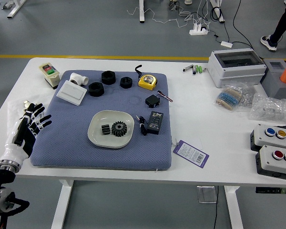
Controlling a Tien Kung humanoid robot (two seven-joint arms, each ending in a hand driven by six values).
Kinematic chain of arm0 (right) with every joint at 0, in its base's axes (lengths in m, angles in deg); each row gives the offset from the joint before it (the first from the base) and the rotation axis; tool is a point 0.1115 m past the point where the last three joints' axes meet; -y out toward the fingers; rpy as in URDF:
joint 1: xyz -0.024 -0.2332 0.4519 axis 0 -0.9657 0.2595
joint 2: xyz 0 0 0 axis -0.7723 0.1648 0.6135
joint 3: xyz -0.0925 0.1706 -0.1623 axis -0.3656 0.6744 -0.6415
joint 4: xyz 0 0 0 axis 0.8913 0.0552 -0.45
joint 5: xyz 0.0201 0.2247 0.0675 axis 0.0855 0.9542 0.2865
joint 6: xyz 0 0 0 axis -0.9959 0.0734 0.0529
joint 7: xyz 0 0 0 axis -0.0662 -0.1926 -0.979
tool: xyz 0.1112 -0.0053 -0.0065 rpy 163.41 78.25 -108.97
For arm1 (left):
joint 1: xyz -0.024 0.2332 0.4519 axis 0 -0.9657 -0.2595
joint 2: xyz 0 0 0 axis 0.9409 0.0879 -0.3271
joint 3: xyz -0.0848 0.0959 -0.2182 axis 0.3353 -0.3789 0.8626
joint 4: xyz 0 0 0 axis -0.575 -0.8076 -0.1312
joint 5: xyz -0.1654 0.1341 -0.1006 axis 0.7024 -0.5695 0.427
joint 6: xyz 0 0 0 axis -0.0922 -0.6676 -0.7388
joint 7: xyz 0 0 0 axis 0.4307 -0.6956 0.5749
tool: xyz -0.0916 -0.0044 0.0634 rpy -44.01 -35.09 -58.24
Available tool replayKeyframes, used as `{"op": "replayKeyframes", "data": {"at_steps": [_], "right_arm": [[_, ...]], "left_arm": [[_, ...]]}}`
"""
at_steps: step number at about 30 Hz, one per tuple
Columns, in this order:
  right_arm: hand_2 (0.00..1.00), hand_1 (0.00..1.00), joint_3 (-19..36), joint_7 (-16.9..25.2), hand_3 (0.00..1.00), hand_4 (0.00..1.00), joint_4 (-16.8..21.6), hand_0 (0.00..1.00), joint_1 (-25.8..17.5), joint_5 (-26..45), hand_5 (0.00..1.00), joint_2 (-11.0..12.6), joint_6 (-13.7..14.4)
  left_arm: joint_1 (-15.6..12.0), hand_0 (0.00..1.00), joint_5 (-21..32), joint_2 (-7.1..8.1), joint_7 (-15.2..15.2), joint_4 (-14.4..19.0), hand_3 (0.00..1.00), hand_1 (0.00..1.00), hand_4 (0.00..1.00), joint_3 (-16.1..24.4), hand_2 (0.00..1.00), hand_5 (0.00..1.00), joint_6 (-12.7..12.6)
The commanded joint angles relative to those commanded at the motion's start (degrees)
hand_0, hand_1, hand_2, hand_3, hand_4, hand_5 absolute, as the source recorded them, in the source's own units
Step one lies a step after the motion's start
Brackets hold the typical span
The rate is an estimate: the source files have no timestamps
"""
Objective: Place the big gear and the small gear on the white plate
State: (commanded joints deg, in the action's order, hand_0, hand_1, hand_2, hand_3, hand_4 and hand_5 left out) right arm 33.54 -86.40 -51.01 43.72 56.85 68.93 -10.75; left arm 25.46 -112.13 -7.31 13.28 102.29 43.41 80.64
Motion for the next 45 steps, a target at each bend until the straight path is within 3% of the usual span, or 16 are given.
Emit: {"op": "replayKeyframes", "data": {"at_steps": [13, 14, 20, 45], "right_arm": [[0.737, 0.687, 0.38, 0.09, 0.559, 0.784, -0.04, 0.667, 0.36, -0.12, 0.677, 0.13, 0.06], [0.737, 0.687, 0.39, 0.09, 0.559, 0.784, -0.05, 0.667, 0.39, -0.13, 0.678, 0.11, 0.06], [0.737, 0.687, 0.26, 0.01, 0.559, 0.784, -0.06, 0.666, 0.45, -0.16, 0.679, 0.11, 0.00], [0.737, 0.687, 0.05, -0.14, 0.559, 0.784, -0.07, 0.666, 0.22, -0.12, 0.678, 0.08, -0.16]], "left_arm": [[0.44, 0.784, 0.31, -0.01, -0.56, -0.21, 0.807, 0.797, 0.814, 0.28, 0.899, 0.883, 0.61], [0.43, 0.828, 0.19, 0.02, -0.55, -0.19, 0.808, 0.813, 0.812, 0.27, 0.902, 0.893, 0.64], [0.53, 0.860, -0.11, 0.02, -0.48, -0.26, 0.812, 0.849, 0.813, 0.29, 0.906, 0.902, 0.64], [0.55, 0.903, -0.61, -0.12, -0.23, -0.59, 0.838, 0.869, 0.812, 0.34, 0.923, 0.918, 0.68]]}}
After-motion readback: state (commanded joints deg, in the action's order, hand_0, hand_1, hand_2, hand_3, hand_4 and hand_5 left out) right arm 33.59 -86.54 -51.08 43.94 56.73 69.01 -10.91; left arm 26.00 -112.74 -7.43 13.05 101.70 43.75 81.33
